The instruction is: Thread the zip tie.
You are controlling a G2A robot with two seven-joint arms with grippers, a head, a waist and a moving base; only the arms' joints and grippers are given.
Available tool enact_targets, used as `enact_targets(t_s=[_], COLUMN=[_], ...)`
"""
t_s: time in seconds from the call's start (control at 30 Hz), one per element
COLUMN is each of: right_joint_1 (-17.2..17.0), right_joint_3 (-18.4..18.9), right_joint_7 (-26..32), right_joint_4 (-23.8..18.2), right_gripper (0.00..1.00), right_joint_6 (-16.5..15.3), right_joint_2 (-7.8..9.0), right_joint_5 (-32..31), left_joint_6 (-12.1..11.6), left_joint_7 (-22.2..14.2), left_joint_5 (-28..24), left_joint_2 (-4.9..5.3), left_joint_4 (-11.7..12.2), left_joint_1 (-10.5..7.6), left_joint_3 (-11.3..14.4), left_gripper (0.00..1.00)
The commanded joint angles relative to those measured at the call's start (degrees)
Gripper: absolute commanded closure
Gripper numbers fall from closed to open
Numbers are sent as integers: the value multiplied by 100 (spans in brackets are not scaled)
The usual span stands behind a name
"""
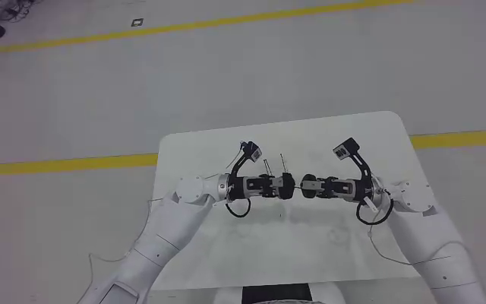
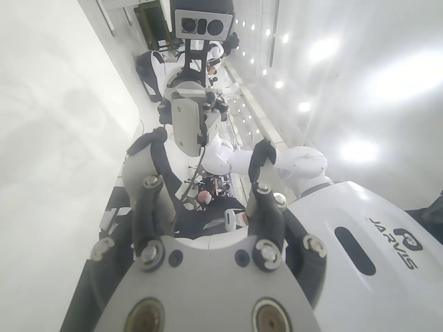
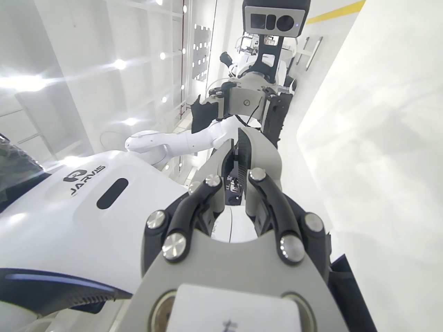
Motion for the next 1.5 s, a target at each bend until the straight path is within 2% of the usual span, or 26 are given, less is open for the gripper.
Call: enact_targets(t_s=[0.0,0.3,0.53,0.73,0.87,1.0,1.47], right_joint_1=[0,65,28,13,25,27,-8], right_joint_3=[19,13,176,147,141,174,271], right_joint_7=[34,171,443,463,463,463,316], right_joint_4=[12,93,3,50,101,112,35], right_gripper=[100,100,100,100,100,100,100], right_joint_6=[0,0,0,0,0,0,0], right_joint_2=[-16,-96,-186,-240,-258,-275,-344], right_joint_5=[-15,5,291,44,-109,-212,-645], left_joint_6=[0,0,0,0,0,0,0], left_joint_7=[-20,-118,-182,-230,-260,-275,-307], left_joint_5=[-13,-105,-145,-166,-159,-143,-121], left_joint_2=[-5,-31,-51,-70,-78,-83,-129], left_joint_4=[7,76,127,147,143,141,188], left_joint_1=[-3,-28,-43,-48,-38,-17,-10], left_joint_3=[-2,-11,-28,-40,-63,-91,-57], left_gripper=[42,50,50,53,60,62,62])
